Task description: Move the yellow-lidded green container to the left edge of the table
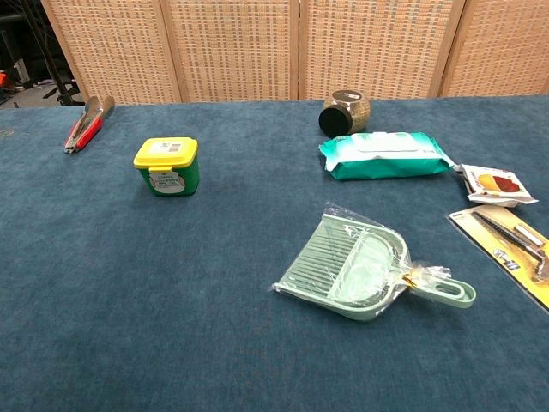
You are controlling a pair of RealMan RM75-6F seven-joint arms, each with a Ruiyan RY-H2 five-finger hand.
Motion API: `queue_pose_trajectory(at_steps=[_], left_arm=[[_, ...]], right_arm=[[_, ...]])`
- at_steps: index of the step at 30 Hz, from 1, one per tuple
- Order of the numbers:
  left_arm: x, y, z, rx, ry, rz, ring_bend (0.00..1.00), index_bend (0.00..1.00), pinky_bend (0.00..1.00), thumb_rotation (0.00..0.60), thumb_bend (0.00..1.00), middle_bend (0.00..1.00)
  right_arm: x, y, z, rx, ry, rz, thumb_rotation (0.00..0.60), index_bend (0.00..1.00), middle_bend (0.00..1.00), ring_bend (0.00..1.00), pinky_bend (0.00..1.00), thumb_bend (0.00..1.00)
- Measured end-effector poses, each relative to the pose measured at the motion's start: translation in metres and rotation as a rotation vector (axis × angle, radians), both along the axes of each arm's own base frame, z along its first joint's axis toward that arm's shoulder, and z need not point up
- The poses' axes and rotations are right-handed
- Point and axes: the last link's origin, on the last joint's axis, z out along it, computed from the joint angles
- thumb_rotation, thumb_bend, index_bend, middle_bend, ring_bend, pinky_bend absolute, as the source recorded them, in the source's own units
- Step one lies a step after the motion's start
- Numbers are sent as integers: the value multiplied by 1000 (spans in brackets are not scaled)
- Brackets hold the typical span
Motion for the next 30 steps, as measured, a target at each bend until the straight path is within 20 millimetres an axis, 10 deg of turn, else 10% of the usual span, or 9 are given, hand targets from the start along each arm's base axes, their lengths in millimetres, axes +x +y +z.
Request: queue_pose_trajectory(at_steps=[13,30], left_arm=[[8,22,-8,-56,0,-36,0,0,0,600,0,0],[98,171,-87,-344,114,-192,0,0,0,600,0,0]], right_arm=[[-1,-1,2,-2,-9,-4,600,0,0,0,0,0],[-10,-16,-2,-14,19,-77,600,0,0,0,0,0]])
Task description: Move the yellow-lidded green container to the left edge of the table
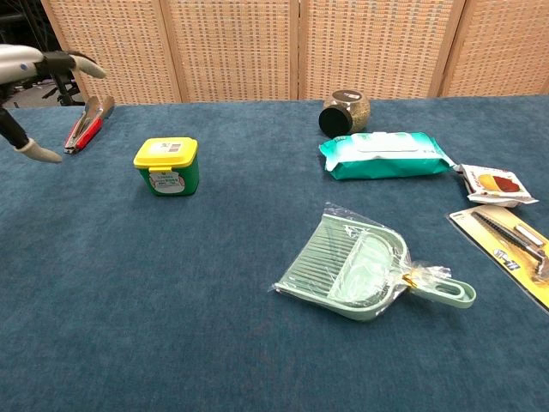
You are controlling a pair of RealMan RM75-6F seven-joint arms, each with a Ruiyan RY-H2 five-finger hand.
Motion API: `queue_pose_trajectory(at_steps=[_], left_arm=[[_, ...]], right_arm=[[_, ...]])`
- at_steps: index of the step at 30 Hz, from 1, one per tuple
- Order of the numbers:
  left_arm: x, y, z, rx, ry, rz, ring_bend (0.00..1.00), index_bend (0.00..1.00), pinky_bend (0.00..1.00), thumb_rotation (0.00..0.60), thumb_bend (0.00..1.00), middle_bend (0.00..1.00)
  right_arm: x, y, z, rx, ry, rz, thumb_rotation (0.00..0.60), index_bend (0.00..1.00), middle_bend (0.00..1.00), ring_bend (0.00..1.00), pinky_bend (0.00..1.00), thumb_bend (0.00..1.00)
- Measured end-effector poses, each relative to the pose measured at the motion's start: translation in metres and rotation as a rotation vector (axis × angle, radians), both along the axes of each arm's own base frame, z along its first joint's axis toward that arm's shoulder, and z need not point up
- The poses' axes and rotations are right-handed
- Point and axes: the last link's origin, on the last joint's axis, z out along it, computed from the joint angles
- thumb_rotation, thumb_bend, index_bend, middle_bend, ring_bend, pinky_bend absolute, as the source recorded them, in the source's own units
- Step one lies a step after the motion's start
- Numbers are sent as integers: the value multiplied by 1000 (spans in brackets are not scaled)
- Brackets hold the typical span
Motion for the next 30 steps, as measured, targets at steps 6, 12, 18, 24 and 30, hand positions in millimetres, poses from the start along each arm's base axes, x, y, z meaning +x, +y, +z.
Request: queue_pose_trajectory(at_steps=[6,12,18,24,30], left_arm=[[15,20,-32,-51,34,14,0,0,0,600,0,0],[25,38,-53,-49,44,36,0,0,0,600,0,0],[30,58,-81,-43,57,87,0,0,0,600,0,0],[38,70,-104,-64,65,126,201,88,231,600,67,209],[42,75,-105,-5,42,119,458,391,391,600,173,467]], right_arm=[[-3,-3,-1,2,2,-16,600,0,0,0,0,0],[-6,-5,0,2,-8,-29,600,0,0,0,0,0],[-11,-10,1,3,-10,-47,600,0,0,0,0,0],[-14,-13,0,3,-8,-61,600,0,0,0,0,0],[-15,-14,-1,1,-7,-68,600,0,0,0,0,0]])
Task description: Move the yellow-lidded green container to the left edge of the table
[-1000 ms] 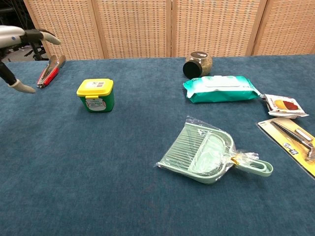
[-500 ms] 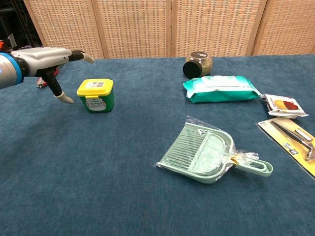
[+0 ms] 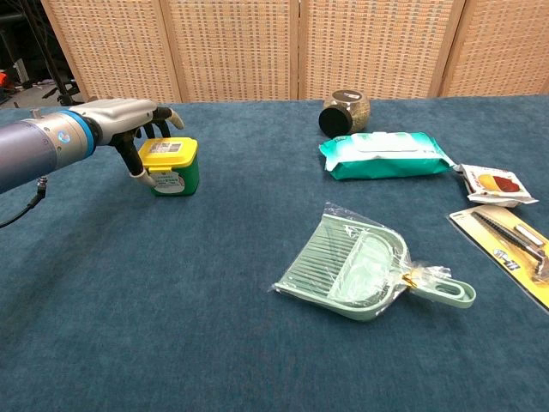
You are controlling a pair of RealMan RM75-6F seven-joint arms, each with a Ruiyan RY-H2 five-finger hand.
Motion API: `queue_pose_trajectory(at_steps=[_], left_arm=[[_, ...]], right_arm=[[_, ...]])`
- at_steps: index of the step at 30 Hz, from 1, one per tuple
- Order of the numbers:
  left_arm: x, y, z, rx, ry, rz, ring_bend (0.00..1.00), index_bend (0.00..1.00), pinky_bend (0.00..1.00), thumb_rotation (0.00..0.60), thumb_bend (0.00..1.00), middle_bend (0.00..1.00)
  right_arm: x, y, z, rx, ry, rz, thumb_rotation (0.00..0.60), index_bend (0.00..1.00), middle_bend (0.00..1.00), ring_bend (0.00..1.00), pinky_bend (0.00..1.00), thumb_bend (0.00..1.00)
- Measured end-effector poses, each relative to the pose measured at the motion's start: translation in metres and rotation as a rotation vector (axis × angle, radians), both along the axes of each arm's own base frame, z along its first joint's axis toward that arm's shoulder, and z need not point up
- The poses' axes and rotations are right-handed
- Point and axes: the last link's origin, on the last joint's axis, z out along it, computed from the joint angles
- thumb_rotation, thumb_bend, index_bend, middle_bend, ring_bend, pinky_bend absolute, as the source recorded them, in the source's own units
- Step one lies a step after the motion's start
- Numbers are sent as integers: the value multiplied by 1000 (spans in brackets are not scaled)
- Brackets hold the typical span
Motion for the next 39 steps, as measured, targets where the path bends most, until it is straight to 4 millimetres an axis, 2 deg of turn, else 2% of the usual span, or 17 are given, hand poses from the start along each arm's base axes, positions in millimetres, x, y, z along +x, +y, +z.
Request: queue_pose_trajectory(at_steps=[2,10,16,22,29,32,35,39], left_arm=[[-1,0,2,7,-9,1,491,404,408,600,195,482],[-9,-4,19,13,-26,-5,495,416,411,600,207,487],[-24,-18,48,34,-35,-34,494,415,411,600,196,487],[-63,-52,86,61,-83,-60,495,415,411,600,190,487],[-130,-98,120,21,-164,8,495,415,411,600,189,487],[-155,-110,128,6,-133,41,494,414,411,600,192,487],[-172,-122,131,-8,-104,61,494,415,411,600,193,487],[-176,-127,131,7,-89,44,494,415,410,600,192,487]], right_arm=[[0,0,-1,2,0,-1,600,0,0,0,0,0],[2,2,-2,8,-1,5,600,0,0,0,0,0],[4,3,-3,12,-3,14,600,0,0,0,0,0],[7,6,-5,19,-3,28,600,0,0,0,0,0],[12,8,-8,30,3,44,600,0,0,0,0,0],[12,8,-8,28,3,48,600,0,0,0,0,0],[12,9,-7,21,-1,48,600,0,0,0,0,0],[11,8,-5,17,-7,45,600,0,0,0,0,0]])
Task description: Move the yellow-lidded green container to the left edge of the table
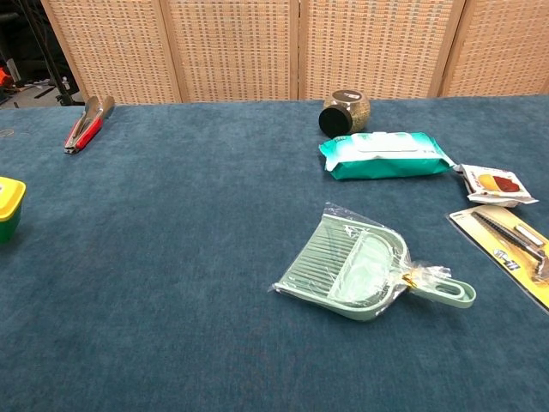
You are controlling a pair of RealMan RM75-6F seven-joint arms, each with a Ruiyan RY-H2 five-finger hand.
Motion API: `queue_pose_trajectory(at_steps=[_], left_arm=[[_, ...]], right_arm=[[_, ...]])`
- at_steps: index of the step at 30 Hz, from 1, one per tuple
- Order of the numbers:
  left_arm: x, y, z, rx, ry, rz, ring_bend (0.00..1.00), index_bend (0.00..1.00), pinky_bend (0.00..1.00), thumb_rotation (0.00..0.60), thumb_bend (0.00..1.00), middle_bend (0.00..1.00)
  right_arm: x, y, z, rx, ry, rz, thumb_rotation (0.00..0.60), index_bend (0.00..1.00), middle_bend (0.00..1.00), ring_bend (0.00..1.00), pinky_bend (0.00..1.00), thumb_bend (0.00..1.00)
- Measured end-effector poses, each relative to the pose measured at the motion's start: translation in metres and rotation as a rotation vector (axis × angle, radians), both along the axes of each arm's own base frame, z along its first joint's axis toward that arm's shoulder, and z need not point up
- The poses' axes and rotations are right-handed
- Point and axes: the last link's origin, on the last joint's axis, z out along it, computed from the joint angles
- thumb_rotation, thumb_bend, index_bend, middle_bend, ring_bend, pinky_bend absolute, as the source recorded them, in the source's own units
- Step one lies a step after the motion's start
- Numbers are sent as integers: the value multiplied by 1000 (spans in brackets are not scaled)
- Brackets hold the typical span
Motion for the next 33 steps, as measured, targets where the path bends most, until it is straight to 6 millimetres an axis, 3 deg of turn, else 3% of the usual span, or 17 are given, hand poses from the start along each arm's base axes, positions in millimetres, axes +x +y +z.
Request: queue_pose_trajectory(at_steps=[5,7,9,11,15,23,33], left_arm=[[-4,-2,-4,11,43,-5,477,414,410,600,153,442],[-6,-3,-7,6,62,4,357,363,362,600,102,293],[-9,-4,-9,-15,78,23,104,193,199,600,32,68],[-10,-6,-9,-38,86,42,6,70,93,600,4,0],[-8,-10,-1,-29,70,46,0,9,30,600,0,0],[-9,-25,28,32,45,72,0,0,24,600,0,0],[-14,-39,31,94,-25,154,0,0,24,600,0,0]], right_arm=[[0,0,2,-4,-9,1,600,0,0,0,0,0],[0,1,3,-6,-12,1,600,0,0,0,0,0],[0,1,3,-8,-13,2,600,0,0,0,0,0],[0,1,3,-9,-14,3,600,0,0,0,0,0],[0,2,4,-11,-17,4,600,0,0,0,0,0],[2,3,5,-9,-26,14,600,0,0,0,0,0],[4,6,8,-7,-43,31,600,0,0,0,0,0]])
